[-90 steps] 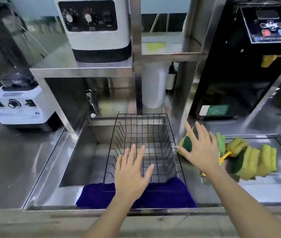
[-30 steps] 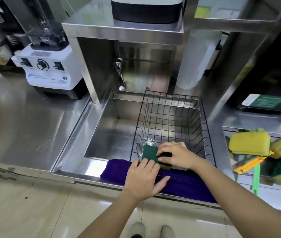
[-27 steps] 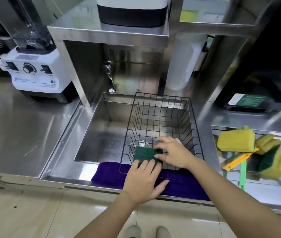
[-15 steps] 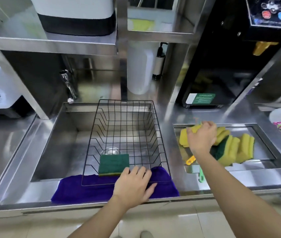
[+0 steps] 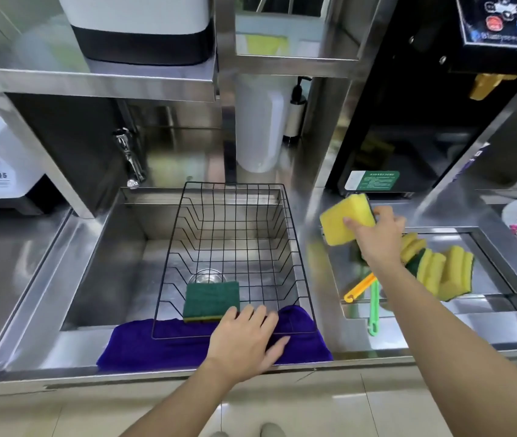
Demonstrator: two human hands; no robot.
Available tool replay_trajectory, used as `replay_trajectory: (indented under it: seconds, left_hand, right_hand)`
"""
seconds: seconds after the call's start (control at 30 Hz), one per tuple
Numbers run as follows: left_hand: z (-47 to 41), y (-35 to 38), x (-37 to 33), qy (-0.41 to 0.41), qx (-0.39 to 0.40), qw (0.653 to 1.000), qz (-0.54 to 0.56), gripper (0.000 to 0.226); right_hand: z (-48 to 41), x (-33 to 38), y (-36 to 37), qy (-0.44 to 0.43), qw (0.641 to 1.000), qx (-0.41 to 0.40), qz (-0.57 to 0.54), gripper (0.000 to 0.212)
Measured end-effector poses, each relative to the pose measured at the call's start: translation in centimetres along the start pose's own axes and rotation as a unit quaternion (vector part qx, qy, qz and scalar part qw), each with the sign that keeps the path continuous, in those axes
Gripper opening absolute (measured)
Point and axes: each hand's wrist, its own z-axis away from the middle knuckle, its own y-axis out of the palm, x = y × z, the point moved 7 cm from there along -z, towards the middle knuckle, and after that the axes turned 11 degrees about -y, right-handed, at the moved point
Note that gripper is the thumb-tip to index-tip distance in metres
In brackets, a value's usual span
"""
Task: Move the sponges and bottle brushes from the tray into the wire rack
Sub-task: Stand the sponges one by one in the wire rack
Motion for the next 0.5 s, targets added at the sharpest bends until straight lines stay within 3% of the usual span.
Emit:
replay_trajectory:
  seconds: [0.13, 0.3, 0.37, 0.5]
  left_hand:
    - [0.2, -0.5, 0.3, 0.012, 0.008, 1.0, 0.003, 0.047]
    - [1.2, -1.5, 3.5, -0.025, 0.02, 0.999, -0.019, 0.052]
    - [1.9, -1.8, 5.3, -0.039, 0.022, 0.999, -0.023, 0.053]
    - [2.9, -2.2, 8.1, -0.059, 0.021, 0.997, -0.044, 0.055]
  right_hand:
    - [-0.1, 4.1, 2.8, -0.042, 0.99, 0.072, -0.114, 0.046]
    - [2.0, 5.9, 8.5, 0.024, 0.952, 0.215, -0.217, 0.052]
    - [2.9, 6.4, 10.4, 0.043, 0.936, 0.255, -0.24, 0.048]
    - [4.2, 7.3, 13.5, 0.087, 0.888, 0.321, -0.318, 0.061]
